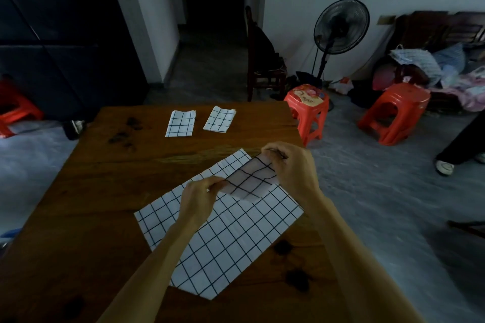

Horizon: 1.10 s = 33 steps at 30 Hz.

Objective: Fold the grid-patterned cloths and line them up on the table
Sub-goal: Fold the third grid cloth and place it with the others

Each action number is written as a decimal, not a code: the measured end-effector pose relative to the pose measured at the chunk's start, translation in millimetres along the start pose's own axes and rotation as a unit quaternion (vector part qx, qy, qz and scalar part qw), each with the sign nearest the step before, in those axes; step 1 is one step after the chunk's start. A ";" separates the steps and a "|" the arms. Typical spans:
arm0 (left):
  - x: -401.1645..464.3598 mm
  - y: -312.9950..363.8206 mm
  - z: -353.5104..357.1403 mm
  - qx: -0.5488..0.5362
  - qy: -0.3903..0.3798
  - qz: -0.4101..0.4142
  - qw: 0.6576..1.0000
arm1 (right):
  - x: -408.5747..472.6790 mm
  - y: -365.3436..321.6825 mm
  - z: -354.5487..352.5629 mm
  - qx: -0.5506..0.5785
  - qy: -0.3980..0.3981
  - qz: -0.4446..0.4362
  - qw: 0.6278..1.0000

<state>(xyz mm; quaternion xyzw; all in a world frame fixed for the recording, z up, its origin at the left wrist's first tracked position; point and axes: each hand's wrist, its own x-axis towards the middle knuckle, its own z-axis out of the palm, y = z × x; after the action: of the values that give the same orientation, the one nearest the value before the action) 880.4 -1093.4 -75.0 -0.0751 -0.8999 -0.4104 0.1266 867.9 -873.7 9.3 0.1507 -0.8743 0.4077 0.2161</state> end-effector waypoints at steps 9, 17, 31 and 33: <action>-2.5 -5.5 -5.7 0.022 0.042 -0.066 0.997 | 3.7 11.9 -12.7 -0.081 -0.001 -0.013 0.997; 13.5 44.2 15.5 0.021 -0.056 0.085 0.995 | -14.9 2.0 15.2 -0.034 -0.068 -0.016 0.997; -30.8 -37.1 -6.2 0.053 -0.069 -0.127 0.988 | -1.1 18.0 -22.9 -0.071 0.008 0.013 0.997; -19.4 -15.1 -1.8 0.021 -0.039 -0.077 0.996 | -5.3 16.5 -10.4 -0.080 -0.040 0.006 0.996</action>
<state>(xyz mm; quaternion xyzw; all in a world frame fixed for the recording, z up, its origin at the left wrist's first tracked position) 895.7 -1105.2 -90.4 -0.0187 -0.9159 -0.3963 0.0604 867.9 -854.9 1.9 0.1437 -0.9131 0.3313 0.1893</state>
